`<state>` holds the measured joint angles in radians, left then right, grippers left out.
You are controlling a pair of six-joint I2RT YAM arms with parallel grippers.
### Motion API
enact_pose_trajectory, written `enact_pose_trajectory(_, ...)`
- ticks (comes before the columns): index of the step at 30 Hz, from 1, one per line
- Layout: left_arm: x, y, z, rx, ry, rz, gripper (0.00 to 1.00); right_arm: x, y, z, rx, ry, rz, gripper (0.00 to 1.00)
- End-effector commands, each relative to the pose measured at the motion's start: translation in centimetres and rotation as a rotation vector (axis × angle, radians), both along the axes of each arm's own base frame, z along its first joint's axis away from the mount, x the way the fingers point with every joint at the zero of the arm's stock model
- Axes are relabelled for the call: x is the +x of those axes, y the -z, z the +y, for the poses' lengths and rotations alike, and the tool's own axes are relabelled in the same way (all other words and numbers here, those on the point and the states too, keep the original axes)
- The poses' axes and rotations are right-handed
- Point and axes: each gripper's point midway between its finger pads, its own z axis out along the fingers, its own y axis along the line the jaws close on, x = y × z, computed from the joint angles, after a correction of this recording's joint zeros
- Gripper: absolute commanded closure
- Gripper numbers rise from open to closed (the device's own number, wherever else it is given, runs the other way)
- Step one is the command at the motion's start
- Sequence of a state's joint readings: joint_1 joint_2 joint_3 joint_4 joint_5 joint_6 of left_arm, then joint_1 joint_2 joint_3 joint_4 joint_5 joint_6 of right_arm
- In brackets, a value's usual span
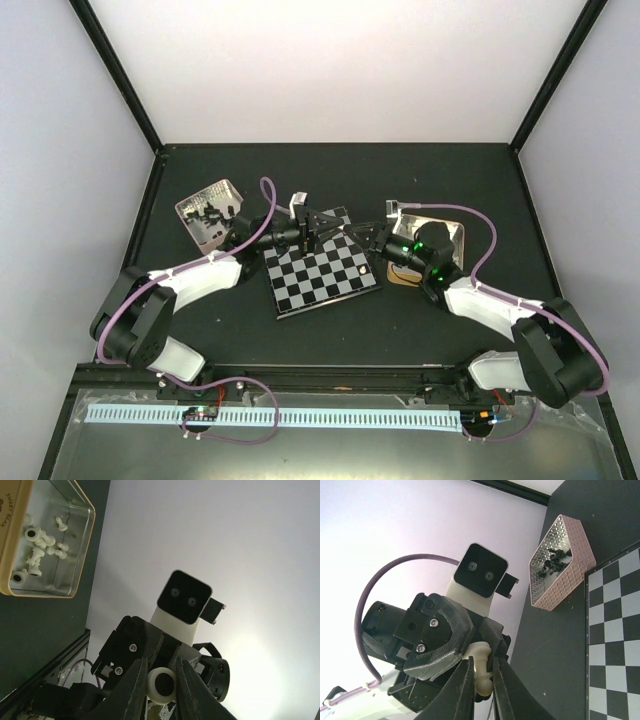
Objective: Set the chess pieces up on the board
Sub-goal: Place the chess piece on the chessboard.
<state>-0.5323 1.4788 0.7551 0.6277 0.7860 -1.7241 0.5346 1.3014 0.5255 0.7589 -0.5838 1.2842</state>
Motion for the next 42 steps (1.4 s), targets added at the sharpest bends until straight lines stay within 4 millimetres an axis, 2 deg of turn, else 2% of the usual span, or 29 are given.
enact_pose_trajectory(1,-0.2,-1.7,0.0,-0.046,-0.014,-0.028,0.99,0.1,-2.4,-0.4,0.063,0.036,-0.054,0.91)
enact_pose_trajectory(5,-0.1,-1.5,0.0,-0.044,-0.022,-0.026,0.98,-0.1,-2.6,-0.2,0.060,0.024,-0.052,0.92)
enact_pose_trajectory(9,0.0,-1.5,0.0,-0.052,-0.026,-0.023,0.98,-0.2,-2.2,0.2,0.033,0.015,-0.038,0.82)
enact_pose_trajectory(11,0.1,-1.5,-0.1,-0.054,-0.027,-0.019,0.98,-0.2,-2.0,0.4,0.030,0.009,-0.034,0.81)
enact_pose_trajectory(17,0.0,-1.0,0.0,-0.048,-0.025,-0.010,0.98,-0.5,-2.5,0.5,0.035,0.003,-0.042,0.95)
enact_pose_trajectory(20,-0.2,-0.7,0.1,-0.040,-0.027,-0.013,0.97,-0.4,-2.5,0.4,0.004,0.009,-0.043,0.99)
enact_pose_trajectory(22,-0.4,-0.2,0.3,-0.012,-0.025,-0.024,0.88,-0.4,-2.3,0.4,-0.038,0.007,-0.035,0.99)
enact_pose_trajectory(25,-0.9,1.7,1.0,0.134,-0.027,-0.068,0.64,-1.0,0.1,0.2,-0.203,-0.022,0.029,0.99)
enact_pose_trajectory(28,-0.9,4.2,2.9,0.360,-0.055,-0.149,0.47,-1.8,3.1,-1.2,-0.461,-0.046,0.091,0.99)
enact_pose_trajectory(31,-1.0,6.0,5.6,0.543,-0.106,-0.221,0.41,-2.5,5.7,-2.9,-0.691,-0.095,0.134,0.99)
enact_pose_trajectory(34,-1.2,6.4,8.3,0.676,-0.149,-0.288,0.39,-2.8,7.8,-4.6,-0.898,-0.121,0.160,0.99)
enact_pose_trajectory(36,-1.2,5.8,10.3,0.770,-0.195,-0.348,0.38,-3.0,8.5,-5.2,-1.017,-0.140,0.156,0.99)
enact_pose_trajectory(39,-1.3,4.6,13.8,0.919,-0.288,-0.420,0.35,-3.6,9.4,-4.8,-1.172,-0.211,0.133,0.99)
enact_pose_trajectory(42,-1.5,2.9,16.9,1.035,-0.381,-0.502,0.32,-4.2,11.2,-4.4,-1.312,-0.299,0.127,0.99)
